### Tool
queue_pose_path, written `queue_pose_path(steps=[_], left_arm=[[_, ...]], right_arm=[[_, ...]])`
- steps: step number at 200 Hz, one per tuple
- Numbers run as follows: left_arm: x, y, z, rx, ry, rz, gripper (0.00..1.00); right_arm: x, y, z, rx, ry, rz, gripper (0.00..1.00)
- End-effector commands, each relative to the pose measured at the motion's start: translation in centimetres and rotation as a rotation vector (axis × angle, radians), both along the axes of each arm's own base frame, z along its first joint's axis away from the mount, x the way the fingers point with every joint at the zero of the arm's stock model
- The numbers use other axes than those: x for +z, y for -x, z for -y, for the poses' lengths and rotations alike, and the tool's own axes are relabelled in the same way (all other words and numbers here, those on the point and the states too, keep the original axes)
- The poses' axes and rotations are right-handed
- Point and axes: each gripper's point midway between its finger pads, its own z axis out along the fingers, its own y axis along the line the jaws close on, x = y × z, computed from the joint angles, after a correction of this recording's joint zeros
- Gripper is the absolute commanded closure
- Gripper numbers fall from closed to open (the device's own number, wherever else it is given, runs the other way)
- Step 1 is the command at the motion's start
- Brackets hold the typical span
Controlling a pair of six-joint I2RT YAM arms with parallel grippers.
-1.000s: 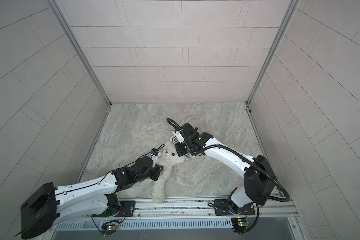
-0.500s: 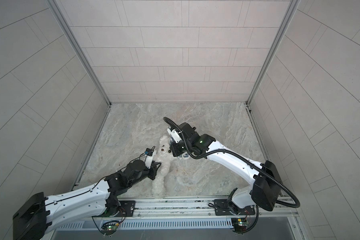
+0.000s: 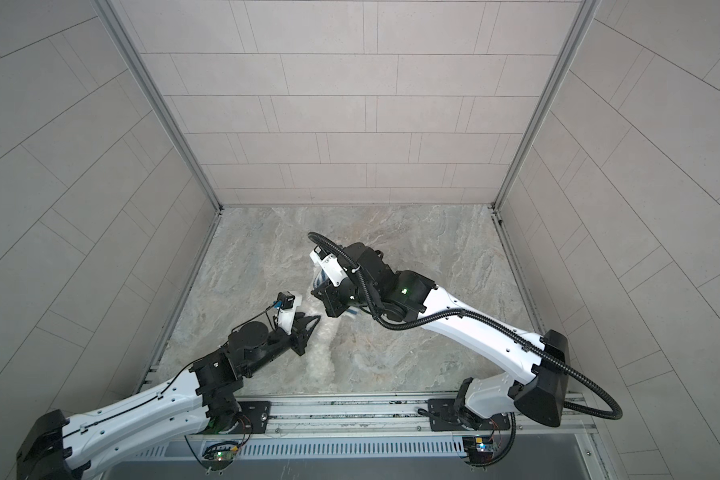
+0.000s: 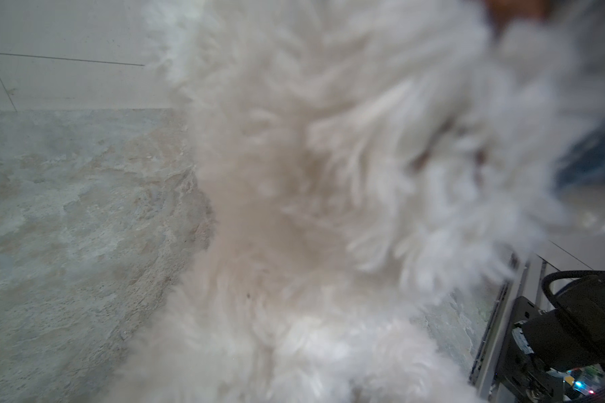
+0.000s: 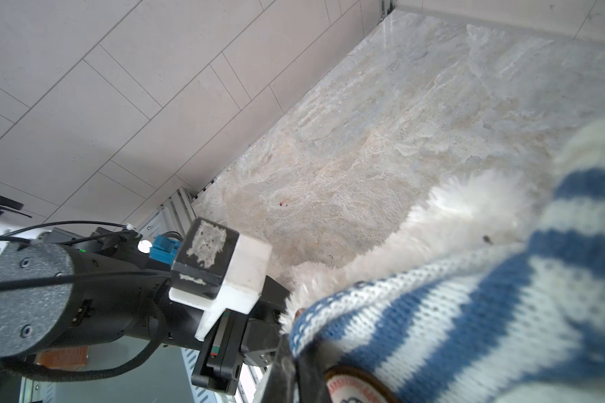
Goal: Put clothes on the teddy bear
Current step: 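Raise the sweater higher with the right gripper while the left gripper holds the bear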
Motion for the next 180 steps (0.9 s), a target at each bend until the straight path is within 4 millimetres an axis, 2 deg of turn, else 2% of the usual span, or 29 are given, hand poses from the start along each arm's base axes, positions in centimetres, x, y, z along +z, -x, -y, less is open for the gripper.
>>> queue_pose_path(steps=[1, 35, 64, 104, 131, 180], left_arm=[[2.6, 1.0, 0.6, -0.070, 0.049, 0.075, 1.00], [3.3, 1.8, 0.1, -0.095, 0.070, 0.097, 1.00], [4.3, 2.5, -0.1, -0.115, 0.114, 0.119, 1.00], [6.1, 2.8, 0.3, -0.144, 0.165, 0.146, 1.00], [7.0, 2.9, 0.4, -0.153, 0.178, 0.167, 1.00], [8.4, 3.8, 0.7, -0.203, 0.230, 0.195, 1.00]], right_arm=[[0.9, 0.4, 0.2, 0.000, 0.015, 0.010, 1.00], [1.7, 0.9, 1.1, 0.020, 0.081, 0.023, 1.00], [2.2, 2.0, 1.7, 0.052, 0.154, 0.032, 0.95], [2.8, 3.7, 0.8, 0.098, 0.234, 0.063, 0.93], [3.5, 4.0, 0.3, 0.093, 0.280, 0.104, 0.93], [5.0, 3.8, 0.5, 0.059, 0.317, 0.160, 0.80]])
